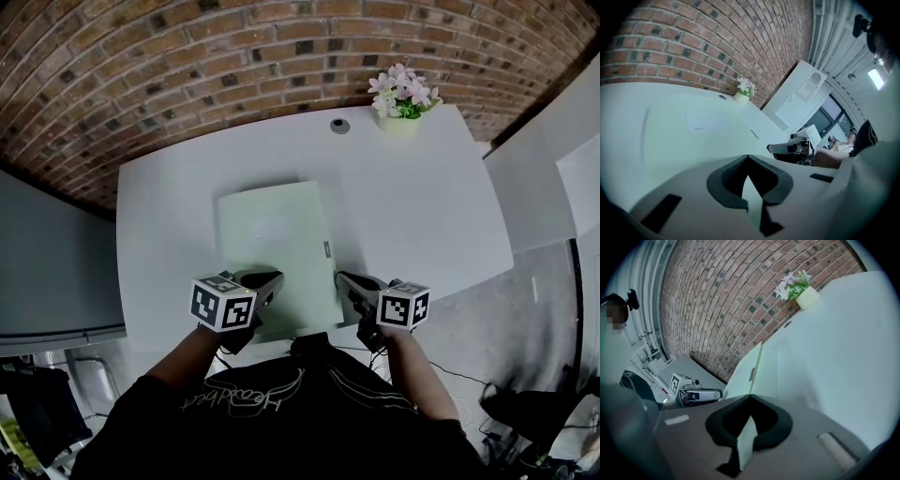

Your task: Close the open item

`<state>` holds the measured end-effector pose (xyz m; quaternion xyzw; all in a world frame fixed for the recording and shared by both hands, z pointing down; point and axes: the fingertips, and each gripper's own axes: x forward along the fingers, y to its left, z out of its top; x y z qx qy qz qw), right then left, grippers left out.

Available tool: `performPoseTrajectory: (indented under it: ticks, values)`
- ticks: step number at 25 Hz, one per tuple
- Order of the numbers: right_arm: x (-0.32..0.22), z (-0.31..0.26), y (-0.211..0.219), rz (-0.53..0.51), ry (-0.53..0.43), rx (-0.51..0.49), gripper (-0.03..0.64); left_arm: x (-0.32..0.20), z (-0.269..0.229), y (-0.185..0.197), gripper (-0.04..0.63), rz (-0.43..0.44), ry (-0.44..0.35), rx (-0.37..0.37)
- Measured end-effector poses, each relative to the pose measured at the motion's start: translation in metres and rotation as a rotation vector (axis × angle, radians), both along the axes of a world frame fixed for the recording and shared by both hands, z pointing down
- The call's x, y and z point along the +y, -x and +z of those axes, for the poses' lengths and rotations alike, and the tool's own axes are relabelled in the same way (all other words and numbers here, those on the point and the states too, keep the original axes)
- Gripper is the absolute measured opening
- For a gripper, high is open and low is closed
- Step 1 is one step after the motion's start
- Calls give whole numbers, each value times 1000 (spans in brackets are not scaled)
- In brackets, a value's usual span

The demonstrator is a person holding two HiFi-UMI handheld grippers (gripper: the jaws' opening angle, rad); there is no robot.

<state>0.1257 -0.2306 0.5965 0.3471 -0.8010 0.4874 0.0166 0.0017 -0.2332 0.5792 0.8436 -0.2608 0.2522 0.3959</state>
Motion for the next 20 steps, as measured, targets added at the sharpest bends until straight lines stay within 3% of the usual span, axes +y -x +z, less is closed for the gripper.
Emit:
performPoseTrajectory:
  ticks: [4, 11, 20]
  values:
    - [1, 0, 2, 0, 0, -11, 3, -1, 8, -1, 2, -2, 8, -52]
    - [0, 5, -4, 17, -6, 47, 3, 1, 24, -5, 2, 48, -30, -237]
    - [-2, 1, -3, 23, -20, 74, 3, -1, 26, -7, 2, 58, -18, -248]
